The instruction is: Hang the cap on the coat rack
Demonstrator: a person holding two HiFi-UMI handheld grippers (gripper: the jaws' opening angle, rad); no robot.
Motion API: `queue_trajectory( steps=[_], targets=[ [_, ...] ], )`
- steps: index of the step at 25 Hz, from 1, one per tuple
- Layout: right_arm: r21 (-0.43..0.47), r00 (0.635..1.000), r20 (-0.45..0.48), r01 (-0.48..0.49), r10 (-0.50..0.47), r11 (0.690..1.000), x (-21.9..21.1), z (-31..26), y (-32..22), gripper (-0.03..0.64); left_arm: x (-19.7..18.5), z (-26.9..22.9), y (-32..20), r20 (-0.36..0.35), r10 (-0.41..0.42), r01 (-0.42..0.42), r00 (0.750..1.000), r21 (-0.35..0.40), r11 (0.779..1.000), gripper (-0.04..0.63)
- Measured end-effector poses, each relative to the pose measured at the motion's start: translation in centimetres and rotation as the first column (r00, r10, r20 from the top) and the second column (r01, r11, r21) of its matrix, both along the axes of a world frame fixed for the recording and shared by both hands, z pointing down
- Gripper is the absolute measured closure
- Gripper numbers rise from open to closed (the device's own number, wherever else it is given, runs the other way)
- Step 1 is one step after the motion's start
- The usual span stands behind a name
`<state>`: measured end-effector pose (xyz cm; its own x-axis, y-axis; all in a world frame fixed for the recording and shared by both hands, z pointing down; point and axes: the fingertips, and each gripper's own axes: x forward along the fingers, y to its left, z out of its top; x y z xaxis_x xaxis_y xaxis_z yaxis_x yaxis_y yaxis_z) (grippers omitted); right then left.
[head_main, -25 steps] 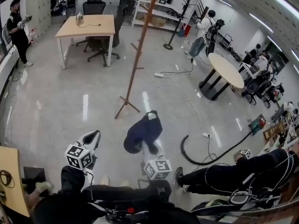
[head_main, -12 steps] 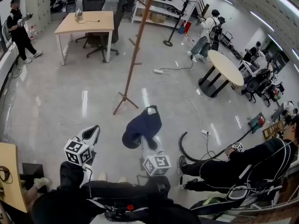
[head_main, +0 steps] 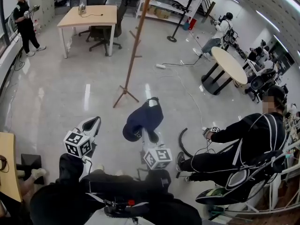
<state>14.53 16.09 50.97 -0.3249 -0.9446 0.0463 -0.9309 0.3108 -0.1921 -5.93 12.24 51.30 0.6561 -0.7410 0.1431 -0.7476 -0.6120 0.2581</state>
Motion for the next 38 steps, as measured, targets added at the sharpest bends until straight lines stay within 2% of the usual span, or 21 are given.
queue_trajectory(
  steps=[4, 11, 16, 29, 38],
  targets=[
    [0.007, 1.0, 0.011, -0.005, 0.005, 1.0, 1.1, 0.2, 0.2, 0.603, 1.2, -0.2, 0.5, 0.006, 0.008, -0.008, 1.0, 0.015, 1.0, 0.592],
    [-0.007, 0.999, 0.038, 0.004, -0.003, 1.0, 2.0, 1.3, 0.0, 0.603, 1.7, 0.0, 0.3, 0.029, -0.008, 0.008, 1.0, 0.002, 1.0, 0.592],
    [-0.025, 0.998, 0.058, -0.004, 0.005, 1.0, 2.3, 2.3, -1.2, 0.603, 2.4, 0.8, -0.9, 0.049, 0.012, -0.011, 0.999, -0.014, 1.0, 0.592],
    [-0.042, 0.999, 0.039, 0.007, -0.006, 0.999, 1.9, 1.3, -10.3, 0.603, 2.5, 0.1, -10.3, 0.025, 0.024, -0.024, 0.999, -0.011, 1.0, 0.592],
    [-0.053, 1.0, 0.03, 0.003, -0.002, 0.999, 0.1, 0.5, -17.6, 0.603, 0.4, 0.3, -17.8, 0.006, 0.013, -0.013, 1.0, -0.026, 1.0, 0.592]
  ],
)
